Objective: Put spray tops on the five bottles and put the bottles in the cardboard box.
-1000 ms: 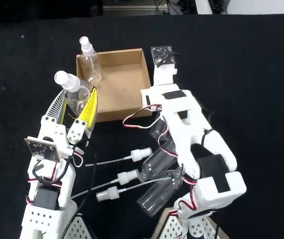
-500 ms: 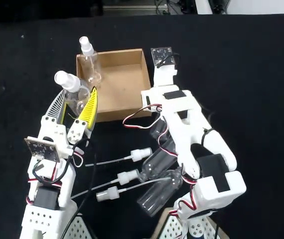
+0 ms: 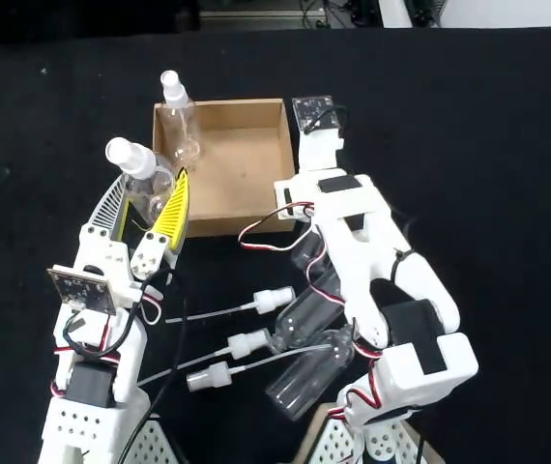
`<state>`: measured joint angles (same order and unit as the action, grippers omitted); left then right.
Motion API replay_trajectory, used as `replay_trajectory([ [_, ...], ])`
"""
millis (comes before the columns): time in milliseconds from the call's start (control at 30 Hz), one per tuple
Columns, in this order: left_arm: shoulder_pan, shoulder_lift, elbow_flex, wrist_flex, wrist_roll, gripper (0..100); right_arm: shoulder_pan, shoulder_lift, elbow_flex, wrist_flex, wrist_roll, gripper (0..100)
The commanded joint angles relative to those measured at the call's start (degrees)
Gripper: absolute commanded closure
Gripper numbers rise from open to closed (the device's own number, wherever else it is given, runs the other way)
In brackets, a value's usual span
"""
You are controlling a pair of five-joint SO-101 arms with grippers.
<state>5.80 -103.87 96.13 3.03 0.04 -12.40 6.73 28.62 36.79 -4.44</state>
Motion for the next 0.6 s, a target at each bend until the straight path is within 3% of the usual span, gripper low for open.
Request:
replay_trajectory([
  [0,-0.48,-0.18,1.27,-1.32,0.44,97,-1.05,-3.91,-0.75,0.70,-0.18,98.7],
  [167,-0.48,-0.18,1.27,-1.85,0.44,97,-1.32,-4.00,-0.66,0.79,-0.09,97.7],
  [267,-0.48,-0.18,1.27,-2.20,0.44,97,-1.32,-4.26,-0.75,0.97,-0.09,89.0],
  [367,-0.48,0.26,1.27,-5.89,0.18,97,-1.41,-4.35,-1.01,0.79,-0.09,83.1],
  [567,-0.84,9.41,1.36,-14.33,-0.09,97,-1.41,-10.42,-0.40,1.05,-0.53,84.3],
])
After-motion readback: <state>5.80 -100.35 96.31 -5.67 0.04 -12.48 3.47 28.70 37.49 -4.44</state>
